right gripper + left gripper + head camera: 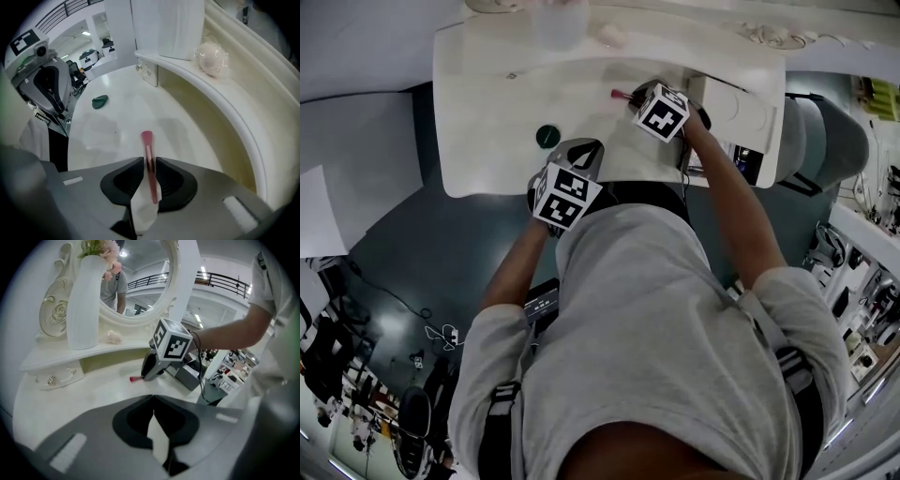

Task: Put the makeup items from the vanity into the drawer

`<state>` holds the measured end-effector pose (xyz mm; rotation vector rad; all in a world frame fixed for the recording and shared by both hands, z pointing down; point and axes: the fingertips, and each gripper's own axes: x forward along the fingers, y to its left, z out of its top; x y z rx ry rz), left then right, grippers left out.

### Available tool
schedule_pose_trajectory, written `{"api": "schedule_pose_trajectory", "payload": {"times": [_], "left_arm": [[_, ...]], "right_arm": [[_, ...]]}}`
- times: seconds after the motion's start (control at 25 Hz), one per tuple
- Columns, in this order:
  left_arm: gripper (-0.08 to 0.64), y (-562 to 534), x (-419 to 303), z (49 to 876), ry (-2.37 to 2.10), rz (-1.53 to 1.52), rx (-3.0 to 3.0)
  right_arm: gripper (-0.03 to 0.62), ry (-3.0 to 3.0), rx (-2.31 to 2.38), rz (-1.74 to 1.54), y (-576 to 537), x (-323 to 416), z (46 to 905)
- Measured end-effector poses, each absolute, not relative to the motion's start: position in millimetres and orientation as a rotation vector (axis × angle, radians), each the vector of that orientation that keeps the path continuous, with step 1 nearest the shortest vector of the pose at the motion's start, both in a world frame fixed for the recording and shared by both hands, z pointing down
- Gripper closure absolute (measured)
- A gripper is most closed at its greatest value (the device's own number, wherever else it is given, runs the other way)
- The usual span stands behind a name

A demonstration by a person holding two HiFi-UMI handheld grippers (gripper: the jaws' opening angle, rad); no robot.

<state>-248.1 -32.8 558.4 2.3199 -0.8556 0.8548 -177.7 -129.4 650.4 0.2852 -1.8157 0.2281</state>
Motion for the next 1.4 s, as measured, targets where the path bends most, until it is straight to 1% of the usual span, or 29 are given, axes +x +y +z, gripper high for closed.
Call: {"api": "schedule_pose_trajectory", "payload": {"times": [0.04, 0.08, 0.32, 0.56, 0.68, 0.84, 0.92, 1.08, 1.4], "left_arm": [[0.558, -33, -249, 560, -0.857, 0.853, 2.314], [0.557, -33, -249, 561, -0.857, 0.854, 2.31], [0.557, -38, -240, 565, -0.84, 0.863, 2.322], [0.557, -50, -230, 561, -0.845, 0.861, 2.339], [0.557, -57, -227, 561, -0.858, 0.847, 2.334], [0.558, -65, -222, 559, -0.868, 0.824, 2.326], [0.557, -69, -217, 556, -0.861, 0.824, 2.338], [0.558, -79, -200, 547, -0.845, 0.829, 2.384], [0.557, -86, -132, 523, -0.687, 0.844, 2.508]], "right_arm": [[0.516, -1.822, 0.29, 0.229, -130, -178, 650], [0.546, -1.829, 0.298, 0.229, -131, -178, 650], [0.546, -1.883, 0.362, 0.277, -136, -176, 650], [0.546, -1.973, 0.466, 0.294, -137, -179, 622], [0.546, -2.056, 0.588, 0.378, -139, -182, 602], [0.546, -2.167, 0.788, 0.572, -140, -179, 576], [0.546, -2.203, 0.883, 0.646, -140, -173, 564], [0.546, -2.239, 1.02, 0.654, -135, -151, 538], [0.546, -2.236, 1.204, 0.674, -111, -101, 490]]}}
